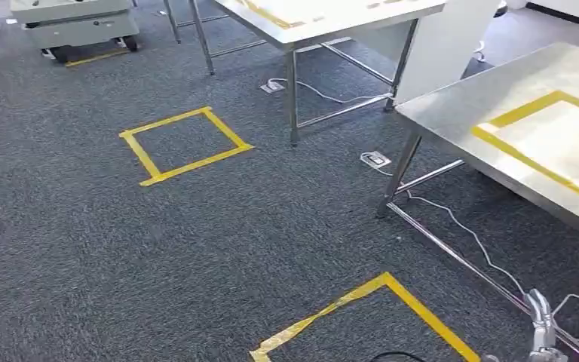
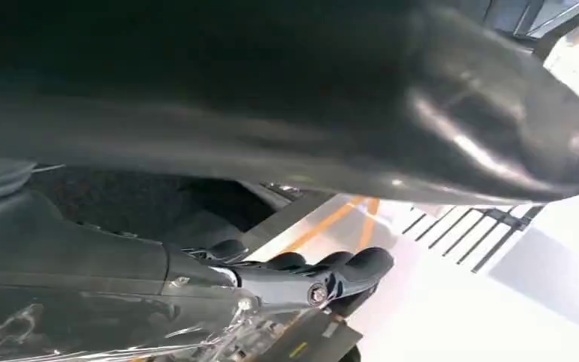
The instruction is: Take the parts from the cabinet and place them on the table.
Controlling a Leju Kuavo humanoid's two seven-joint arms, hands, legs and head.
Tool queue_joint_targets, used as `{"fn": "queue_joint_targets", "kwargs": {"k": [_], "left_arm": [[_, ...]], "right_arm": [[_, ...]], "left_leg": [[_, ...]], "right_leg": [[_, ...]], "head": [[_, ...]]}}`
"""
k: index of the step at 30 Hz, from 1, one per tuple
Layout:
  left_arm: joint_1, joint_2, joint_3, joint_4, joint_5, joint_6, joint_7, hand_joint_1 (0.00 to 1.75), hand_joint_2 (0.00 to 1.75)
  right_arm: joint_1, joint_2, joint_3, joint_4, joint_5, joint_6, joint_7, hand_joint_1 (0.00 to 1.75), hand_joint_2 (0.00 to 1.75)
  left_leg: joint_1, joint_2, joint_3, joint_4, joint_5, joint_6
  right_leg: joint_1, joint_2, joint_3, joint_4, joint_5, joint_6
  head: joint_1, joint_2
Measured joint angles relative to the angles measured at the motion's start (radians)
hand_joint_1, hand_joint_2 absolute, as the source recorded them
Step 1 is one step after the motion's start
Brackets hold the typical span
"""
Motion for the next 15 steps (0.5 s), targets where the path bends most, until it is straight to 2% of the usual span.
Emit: {"fn": "queue_joint_targets", "kwargs": {"k": [1,2,3,4,5,6,7,8,9,10,11,12,13,15], "left_arm": [[0.001,0.000,0.001,0.000,-0.003,-0.002,0.000,0.00,0.00],[-0.001,0.001,0.001,0.000,-0.010,-0.002,0.000,0.00,0.00],[-0.003,0.003,0.002,0.000,-0.016,-0.003,0.000,0.00,0.00],[-0.004,0.006,0.002,0.000,-0.020,-0.003,0.000,0.00,0.00],[-0.005,0.007,0.003,0.000,-0.022,-0.006,0.000,0.00,0.00],[-0.003,0.007,0.003,0.000,-0.029,-0.009,0.000,0.00,0.00],[-0.001,0.008,0.005,0.000,-0.032,-0.010,0.000,0.00,0.00],[0.000,0.009,0.006,0.000,-0.037,-0.011,0.000,0.00,0.00],[0.000,0.011,0.009,0.000,-0.042,-0.011,0.000,0.00,0.00],[-0.001,0.013,0.011,0.000,-0.045,-0.010,0.002,0.00,0.00],[-0.007,0.012,0.014,0.000,-0.049,-0.010,0.006,0.00,0.00],[-0.013,0.013,0.019,-0.001,-0.050,-0.010,0.006,0.00,0.00],[-0.014,0.014,0.024,-0.001,-0.051,-0.010,0.009,0.00,0.00],[-0.010,0.019,0.036,-0.002,-0.051,-0.010,0.018,0.00,0.00]], "right_arm": [[-0.004,0.002,-0.001,0.003,-0.003,-0.003,0.005,0.00,0.00],[-0.004,0.004,-0.002,0.009,-0.011,-0.009,0.016,0.00,0.00],[-0.009,0.005,-0.005,0.027,-0.034,-0.011,0.036,0.00,0.00],[-0.021,0.005,-0.016,0.055,-0.064,-0.010,0.053,0.00,0.00],[-0.044,0.005,-0.038,0.101,-0.105,-0.005,0.066,0.00,0.00],[-0.078,0.005,-0.070,0.169,-0.139,0.001,0.076,0.00,0.00],[-0.117,0.005,-0.109,0.241,-0.155,0.013,0.076,0.00,0.00],[-0.165,0.005,-0.162,0.335,-0.159,0.029,0.066,0.00,0.00],[-0.207,0.005,-0.219,0.421,-0.153,0.040,0.059,0.00,0.00],[-0.258,0.005,-0.285,0.545,-0.130,0.048,0.054,0.00,0.00],[-0.304,0.005,-0.347,0.642,-0.113,0.055,0.057,0.00,0.00],[-0.354,0.004,-0.414,0.750,-0.099,0.060,0.063,0.00,0.00],[-0.403,0.000,-0.484,0.867,-0.086,0.064,0.091,0.00,0.00],[-0.480,-0.005,-0.582,1.056,-0.051,0.048,0.158,0.00,0.00]], "left_leg": [[-0.002,0.044,-0.009,0.017,-0.018,0.001],[-0.005,0.083,-0.033,0.067,-0.059,-0.002],[-0.004,0.103,-0.068,0.140,-0.102,-0.007],[-0.004,0.112,-0.106,0.219,-0.140,-0.009],[-0.004,0.117,-0.136,0.284,-0.164,-0.011],[-0.004,0.119,-0.145,0.309,-0.163,-0.014],[-0.003,0.121,-0.128,0.288,-0.140,-0.014],[-0.002,0.125,-0.089,0.222,-0.099,-0.014],[-0.002,0.139,-0.039,0.138,-0.060,-0.013],[-0.003,0.179,0.015,0.051,-0.035,-0.013],[-0.007,0.221,0.041,-0.003,-0.040,-0.014],[-0.006,0.196,0.036,0.000,-0.035,0.004],[-0.007,0.188,0.032,0.000,-0.035,0.010],[-0.009,0.166,0.028,-0.004,-0.031,0.023]], "right_leg": [[-0.001,-0.017,0.000,-0.004,0.005,-0.006],[-0.001,-0.030,-0.002,-0.004,0.006,-0.011],[0.001,-0.045,-0.005,-0.004,0.007,-0.013],[0.003,-0.061,-0.009,-0.004,0.008,-0.014],[0.003,-0.076,-0.012,-0.004,0.008,-0.015],[0.003,-0.090,-0.015,-0.004,0.009,-0.015],[0.002,-0.102,-0.017,-0.004,0.009,-0.014],[0.002,-0.114,-0.019,-0.004,0.009,-0.014],[0.001,-0.126,-0.019,-0.004,0.009,-0.012],[0.002,-0.136,-0.009,-0.004,0.008,-0.008],[0.013,-0.144,-0.012,0.001,0.004,0.000],[0.013,-0.153,-0.016,0.000,0.004,0.006],[0.013,-0.163,-0.013,-0.003,0.005,0.012],[0.010,-0.182,0.003,-0.006,0.006,0.022]], "head": [[0.000,0.000],[-0.009,0.000],[-0.014,0.000],[-0.013,0.000],[-0.014,0.000],[-0.014,0.000],[-0.014,0.000],[-0.015,0.000],[-0.015,0.000],[-0.015,0.000],[-0.021,0.000],[-0.020,0.000],[-0.016,0.000],[-0.017,0.000]]}}
